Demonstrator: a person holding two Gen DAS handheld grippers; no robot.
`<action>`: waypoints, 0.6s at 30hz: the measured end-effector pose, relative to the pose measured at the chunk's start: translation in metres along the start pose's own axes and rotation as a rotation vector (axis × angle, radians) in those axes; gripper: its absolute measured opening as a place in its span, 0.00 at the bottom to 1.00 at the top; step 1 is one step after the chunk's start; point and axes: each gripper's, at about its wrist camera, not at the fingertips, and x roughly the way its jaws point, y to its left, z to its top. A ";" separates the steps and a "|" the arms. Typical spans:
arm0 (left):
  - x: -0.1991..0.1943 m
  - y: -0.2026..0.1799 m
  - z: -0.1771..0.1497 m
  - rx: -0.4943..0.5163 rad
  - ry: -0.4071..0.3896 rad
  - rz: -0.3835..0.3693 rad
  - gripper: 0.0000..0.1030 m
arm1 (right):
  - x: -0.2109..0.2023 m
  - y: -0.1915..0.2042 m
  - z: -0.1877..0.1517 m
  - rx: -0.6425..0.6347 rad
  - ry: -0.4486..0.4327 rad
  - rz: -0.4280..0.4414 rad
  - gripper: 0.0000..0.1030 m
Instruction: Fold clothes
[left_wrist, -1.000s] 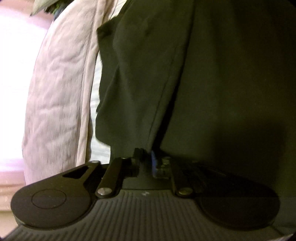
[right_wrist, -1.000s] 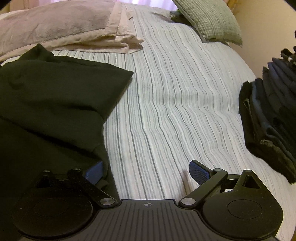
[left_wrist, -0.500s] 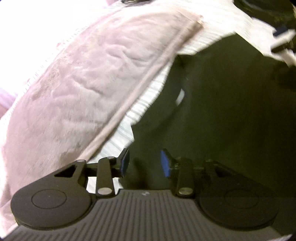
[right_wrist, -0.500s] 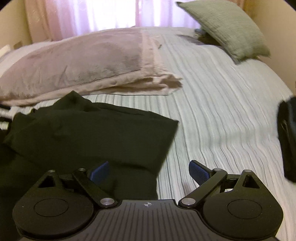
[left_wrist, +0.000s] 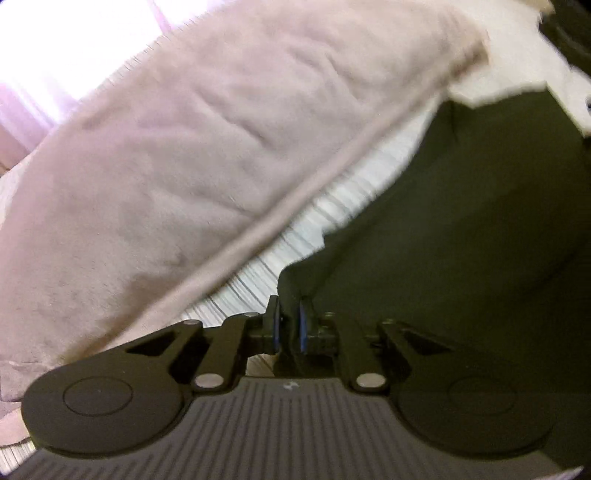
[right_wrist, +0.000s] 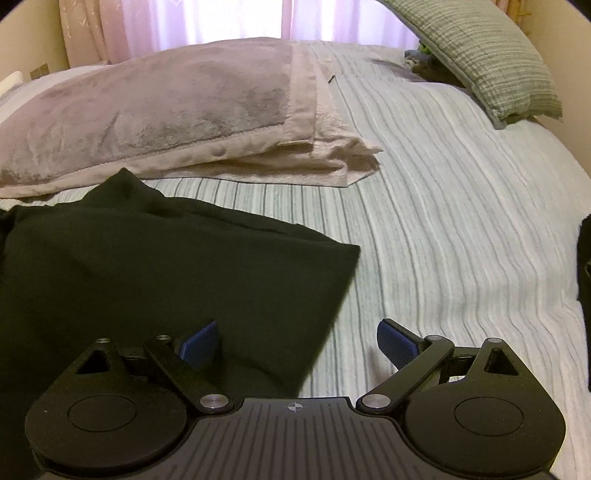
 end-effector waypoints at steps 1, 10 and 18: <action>0.002 -0.002 -0.001 0.010 0.019 0.006 0.12 | 0.003 -0.001 0.001 -0.004 0.000 -0.011 0.93; -0.023 -0.017 -0.003 0.032 -0.016 0.076 0.23 | 0.008 -0.049 0.005 0.094 -0.005 -0.207 0.93; -0.031 -0.078 0.008 0.116 -0.052 -0.099 0.29 | -0.042 0.001 -0.036 -0.017 0.004 -0.010 0.93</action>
